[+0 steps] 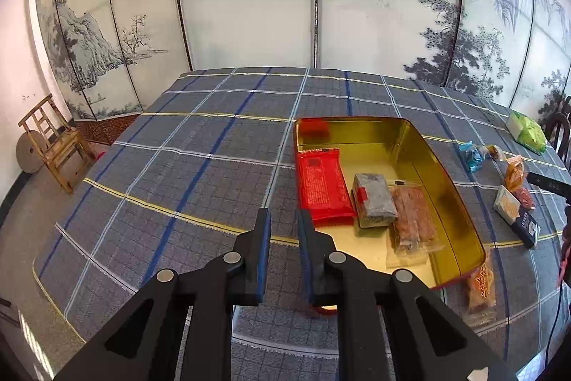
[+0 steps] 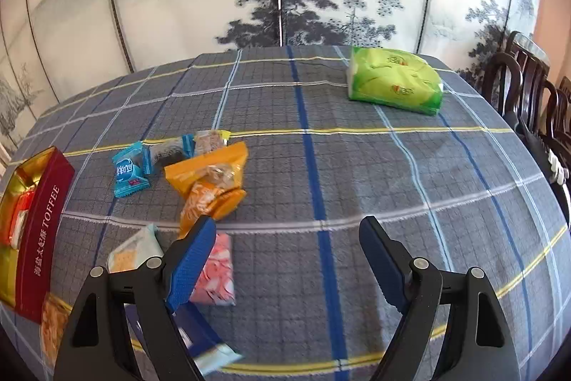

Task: Organize snacks
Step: 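Grasp the pink wrapped cake with the right gripper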

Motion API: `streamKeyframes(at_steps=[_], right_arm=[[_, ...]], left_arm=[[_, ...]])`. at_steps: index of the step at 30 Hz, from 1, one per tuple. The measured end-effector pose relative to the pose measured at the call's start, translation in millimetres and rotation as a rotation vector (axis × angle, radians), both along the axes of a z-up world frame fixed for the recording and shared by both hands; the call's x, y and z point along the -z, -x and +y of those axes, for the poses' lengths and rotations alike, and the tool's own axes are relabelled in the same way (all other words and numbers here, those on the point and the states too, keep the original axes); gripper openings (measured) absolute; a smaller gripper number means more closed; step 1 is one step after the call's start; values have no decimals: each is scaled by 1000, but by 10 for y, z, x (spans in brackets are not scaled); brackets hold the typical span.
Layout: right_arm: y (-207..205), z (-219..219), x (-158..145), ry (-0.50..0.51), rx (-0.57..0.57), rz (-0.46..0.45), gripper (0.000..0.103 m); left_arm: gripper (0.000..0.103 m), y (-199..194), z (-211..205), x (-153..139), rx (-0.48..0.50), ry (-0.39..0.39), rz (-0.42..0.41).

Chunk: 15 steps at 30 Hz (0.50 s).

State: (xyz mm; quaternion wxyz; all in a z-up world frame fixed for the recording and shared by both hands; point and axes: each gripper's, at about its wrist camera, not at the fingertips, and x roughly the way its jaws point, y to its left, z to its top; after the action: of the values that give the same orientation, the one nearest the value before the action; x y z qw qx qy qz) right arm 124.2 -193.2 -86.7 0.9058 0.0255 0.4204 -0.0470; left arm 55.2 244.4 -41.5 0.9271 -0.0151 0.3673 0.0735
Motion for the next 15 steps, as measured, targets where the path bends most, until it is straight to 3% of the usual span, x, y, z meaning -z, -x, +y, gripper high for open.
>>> streamKeyframes(at_steps=[4,10,13,15], right_arm=[[25,13,49,-58,67,40,81],[99,129,120,-69,54,37,81],[73,268,139,-13,17,44,81],[39,284,206,-10,9,65,75]], left_arm=[[24,198,5,41,19,28,-19],[25,292,39,122,30,61,-13],[25,303,24,144,33,72,-12],[25,321,-3,148,38,70,-14]])
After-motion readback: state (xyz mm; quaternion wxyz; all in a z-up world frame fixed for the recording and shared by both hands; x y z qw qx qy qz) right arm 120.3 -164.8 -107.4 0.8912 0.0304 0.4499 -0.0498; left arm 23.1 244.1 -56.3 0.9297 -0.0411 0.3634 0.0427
